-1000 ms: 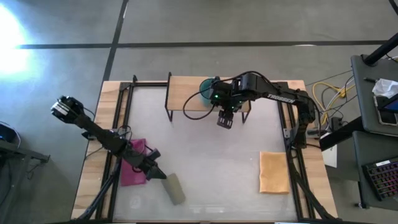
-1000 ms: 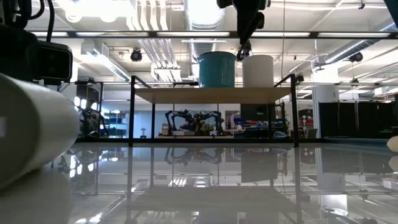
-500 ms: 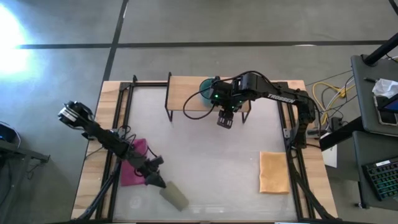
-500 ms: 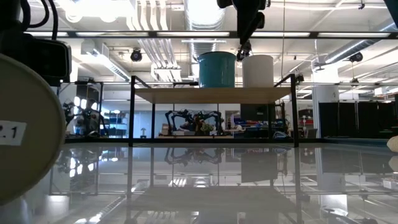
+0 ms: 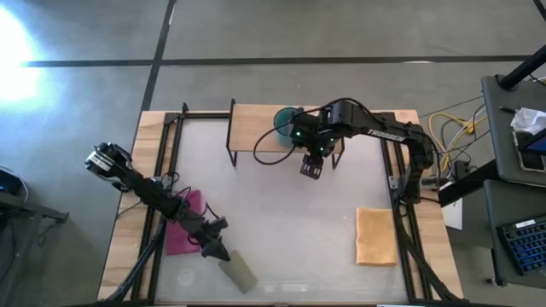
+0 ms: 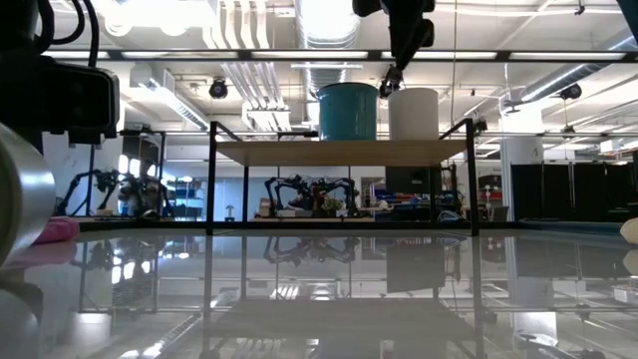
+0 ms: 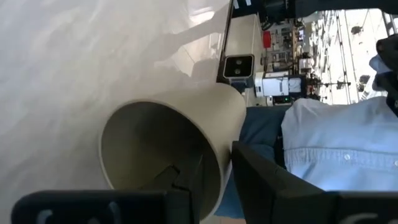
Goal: Stack small to large cups/mugs on shelf
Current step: Put the gray cup on the shelf
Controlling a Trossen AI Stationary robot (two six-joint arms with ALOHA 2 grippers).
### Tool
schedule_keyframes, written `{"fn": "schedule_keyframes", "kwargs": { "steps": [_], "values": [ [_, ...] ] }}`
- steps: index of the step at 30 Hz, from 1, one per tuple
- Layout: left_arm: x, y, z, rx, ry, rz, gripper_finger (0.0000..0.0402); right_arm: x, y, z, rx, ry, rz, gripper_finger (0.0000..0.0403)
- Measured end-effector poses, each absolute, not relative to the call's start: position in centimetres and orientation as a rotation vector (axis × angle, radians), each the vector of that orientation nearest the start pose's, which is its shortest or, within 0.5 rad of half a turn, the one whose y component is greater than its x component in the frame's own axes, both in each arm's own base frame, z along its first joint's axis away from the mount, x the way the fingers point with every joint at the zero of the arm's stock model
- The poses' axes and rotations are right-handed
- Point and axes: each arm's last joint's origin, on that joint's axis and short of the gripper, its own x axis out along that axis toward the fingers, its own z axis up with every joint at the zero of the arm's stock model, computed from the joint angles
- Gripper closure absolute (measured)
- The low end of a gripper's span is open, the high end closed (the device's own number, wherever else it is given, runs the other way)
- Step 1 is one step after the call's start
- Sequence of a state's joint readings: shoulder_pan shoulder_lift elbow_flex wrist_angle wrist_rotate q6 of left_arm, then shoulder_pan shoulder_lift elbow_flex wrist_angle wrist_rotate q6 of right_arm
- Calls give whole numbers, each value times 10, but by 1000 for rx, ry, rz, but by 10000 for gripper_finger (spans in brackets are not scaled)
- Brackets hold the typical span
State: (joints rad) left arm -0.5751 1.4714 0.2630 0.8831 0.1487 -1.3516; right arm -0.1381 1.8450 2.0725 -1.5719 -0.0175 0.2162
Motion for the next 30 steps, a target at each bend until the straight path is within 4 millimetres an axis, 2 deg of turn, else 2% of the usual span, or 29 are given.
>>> {"fn": "schedule_keyframes", "kwargs": {
  "steps": [4,7,11,14,18,25,30],
  "values": [
    [189,-128,128,-1205,769,-401,336,334,-35,372,368,1353,-170,259],
    [188,-128,127,-1204,775,-407,336,334,-24,363,415,1390,-137,290],
    [188,-128,127,-1204,775,-406,336,345,3,342,437,1371,-86,349],
    [188,-128,127,-1200,769,-403,336,356,31,326,547,1320,-14,386],
    [189,-128,128,-1159,751,-415,336,369,76,307,669,1212,29,393],
    [189,-128,128,-1130,740,-426,336,385,143,274,1046,960,112,394],
    [189,-128,128,-1129,738,-424,336,378,188,236,1211,976,25,394]
  ]
}}
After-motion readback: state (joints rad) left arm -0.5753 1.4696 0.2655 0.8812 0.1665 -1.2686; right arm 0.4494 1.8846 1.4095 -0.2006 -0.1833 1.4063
